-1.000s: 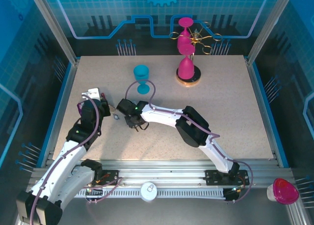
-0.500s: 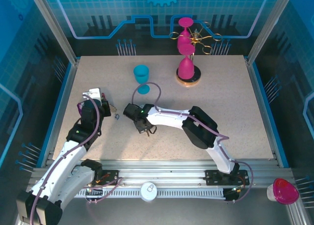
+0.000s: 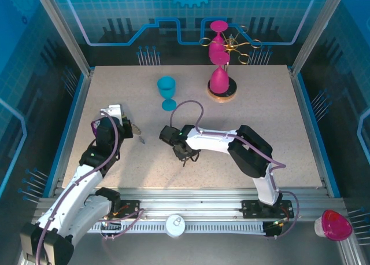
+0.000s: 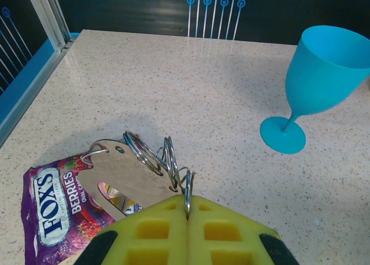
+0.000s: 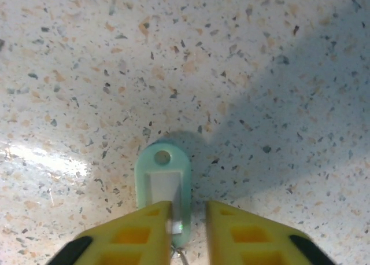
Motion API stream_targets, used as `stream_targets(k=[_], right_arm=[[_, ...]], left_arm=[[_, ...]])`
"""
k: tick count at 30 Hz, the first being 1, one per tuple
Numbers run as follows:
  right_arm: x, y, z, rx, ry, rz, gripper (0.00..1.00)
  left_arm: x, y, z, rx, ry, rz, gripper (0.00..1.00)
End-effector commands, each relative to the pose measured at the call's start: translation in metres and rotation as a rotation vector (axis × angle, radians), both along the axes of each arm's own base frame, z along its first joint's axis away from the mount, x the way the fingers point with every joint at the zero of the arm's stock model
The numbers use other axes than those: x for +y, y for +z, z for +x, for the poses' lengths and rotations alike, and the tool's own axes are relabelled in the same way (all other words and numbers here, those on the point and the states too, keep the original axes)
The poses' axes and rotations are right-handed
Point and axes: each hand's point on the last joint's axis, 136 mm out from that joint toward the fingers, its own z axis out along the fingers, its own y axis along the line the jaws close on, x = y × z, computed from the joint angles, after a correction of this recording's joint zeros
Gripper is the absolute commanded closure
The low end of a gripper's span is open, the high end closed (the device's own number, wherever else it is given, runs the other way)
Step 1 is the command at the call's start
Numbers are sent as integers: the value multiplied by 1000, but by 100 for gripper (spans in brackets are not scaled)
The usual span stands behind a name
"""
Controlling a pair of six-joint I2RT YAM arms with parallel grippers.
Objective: Put the keys on the keyring
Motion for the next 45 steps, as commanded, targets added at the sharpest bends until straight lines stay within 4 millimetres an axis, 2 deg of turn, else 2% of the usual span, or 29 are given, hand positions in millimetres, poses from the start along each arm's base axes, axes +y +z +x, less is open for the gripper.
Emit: stream_targets(k=[1, 4, 6, 11, 15, 20, 21, 23, 25, 29, 36, 45], right_arm=[[3, 17, 0, 4, -12, 46, 73], [3, 28, 4, -19, 53, 56, 68], [-6, 36, 10, -51, 128, 48, 66], [-14, 55, 15, -105, 438, 125, 61], [-12, 67, 7, -210, 733, 158, 61], [0, 76, -3, -393, 977, 227, 60], [-2, 66, -14, -396, 1054, 242, 61], [2, 59, -29, -445, 1212, 245, 61], [1, 54, -29, -490, 1261, 232, 62], [-2, 36, -32, -444, 1335, 214, 63], [7, 25, -27, -408, 1384, 200, 62], [8, 12, -23, -335, 1405, 155, 63]], left_arm=[[-5, 10, 6, -47, -29, -18, 100], [-7, 8, 6, -41, -40, -17, 100], [-9, 7, 7, -40, -50, -19, 100], [-14, 9, 8, -44, -78, -28, 100], [-19, 10, 8, -52, -108, -34, 100], [-22, 9, 8, -51, -125, -37, 100], [-22, 10, 8, -53, -128, -38, 100], [-23, 10, 8, -55, -134, -41, 100], [-25, 9, 8, -53, -141, -44, 100], [-26, 8, 9, -49, -146, -46, 100], [-25, 7, 8, -47, -143, -43, 100], [-26, 6, 9, -49, -148, -44, 100]])
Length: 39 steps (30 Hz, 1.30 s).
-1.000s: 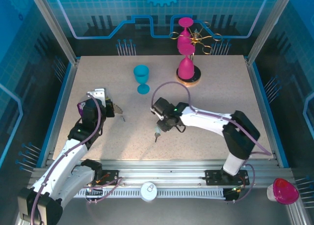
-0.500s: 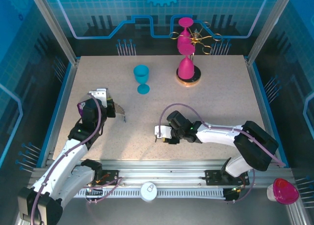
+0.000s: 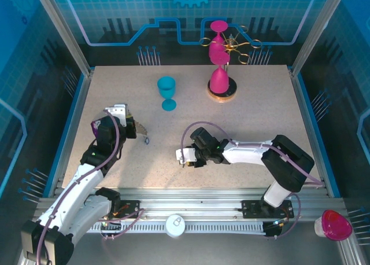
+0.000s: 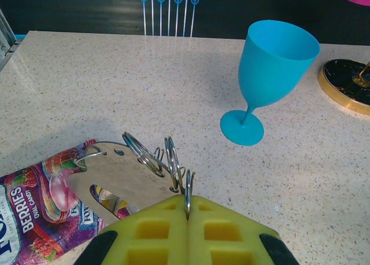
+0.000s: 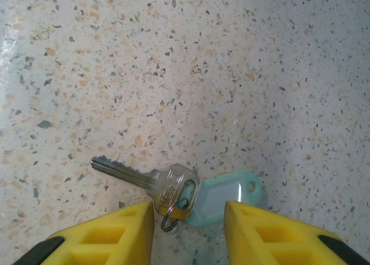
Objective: Put the keys on the keyring
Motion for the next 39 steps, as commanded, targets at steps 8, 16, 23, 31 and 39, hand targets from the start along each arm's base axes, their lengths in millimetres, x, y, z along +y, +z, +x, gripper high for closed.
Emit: stream_targets(k=[8, 16, 23, 31, 39], right_arm=[[-2, -7, -4, 49, 36, -62, 63], [-4, -10, 5, 14, 11, -101, 67], [-3, -10, 6, 15, 9, -95, 73], [5, -9, 7, 16, 20, -91, 80], [4, -9, 6, 19, 18, -93, 91]], left_arm=[[-2, 7, 4, -42, -14, -5, 100], [0, 8, 3, -48, -6, 0, 100], [1, 8, 2, -54, -6, 6, 100], [1, 7, 2, -51, -8, 7, 100], [1, 7, 2, -51, -8, 9, 100]])
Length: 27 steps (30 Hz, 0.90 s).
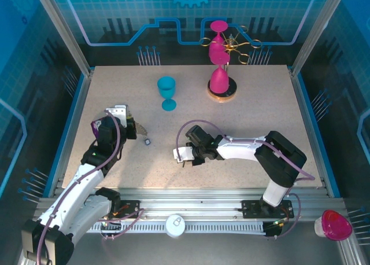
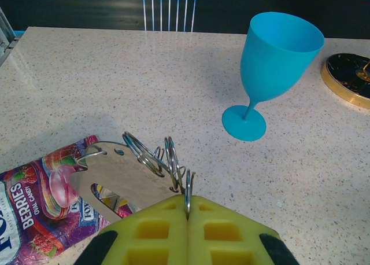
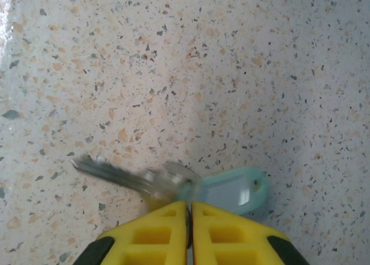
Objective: Put the keys on the keyring
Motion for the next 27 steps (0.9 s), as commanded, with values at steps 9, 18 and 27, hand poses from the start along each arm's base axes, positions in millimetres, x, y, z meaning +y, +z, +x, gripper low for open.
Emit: stream_targets(k=[9, 18, 27], right_arm=[[-1, -1, -2, 1, 11, -23, 75], [-3, -4, 3, -19, 12, -47, 77], [-5, -7, 1, -7, 18, -56, 84]], left_arm=[[1, 13, 2, -63, -7, 4, 100], [1, 13, 2, -64, -8, 3, 100], [0, 13, 2, -64, -10, 3, 100]])
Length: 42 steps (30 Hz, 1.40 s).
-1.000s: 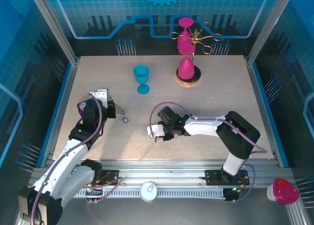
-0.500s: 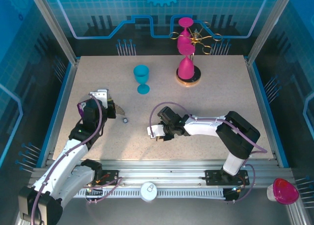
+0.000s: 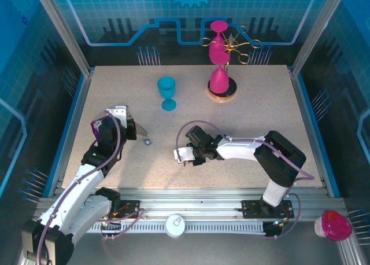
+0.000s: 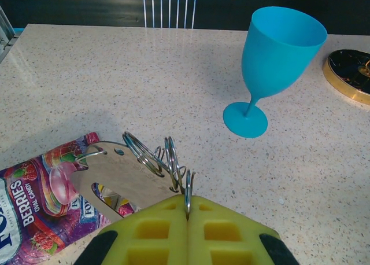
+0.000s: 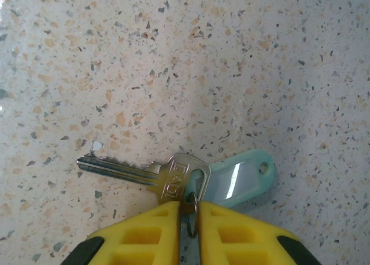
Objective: Put the keys on the keyring
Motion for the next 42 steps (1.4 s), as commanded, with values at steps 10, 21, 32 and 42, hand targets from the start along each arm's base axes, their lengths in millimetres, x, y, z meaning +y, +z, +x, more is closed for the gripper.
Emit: stream_targets(k=[10, 21, 32, 42], right_arm=[[2, 1, 0, 8, 11, -2, 95], [2, 61, 0, 32, -73, 167, 100], [-17, 144, -20, 118, -146, 452, 100], [-26, 184, -31, 109, -150, 596, 100]], left_arm=[[0, 19, 3, -77, -9, -3, 100], [-12, 30, 2, -117, -89, 4, 100], [-110, 48, -27, -240, -645, 171, 100], [-172, 37, -48, -321, -1001, 229, 100]])
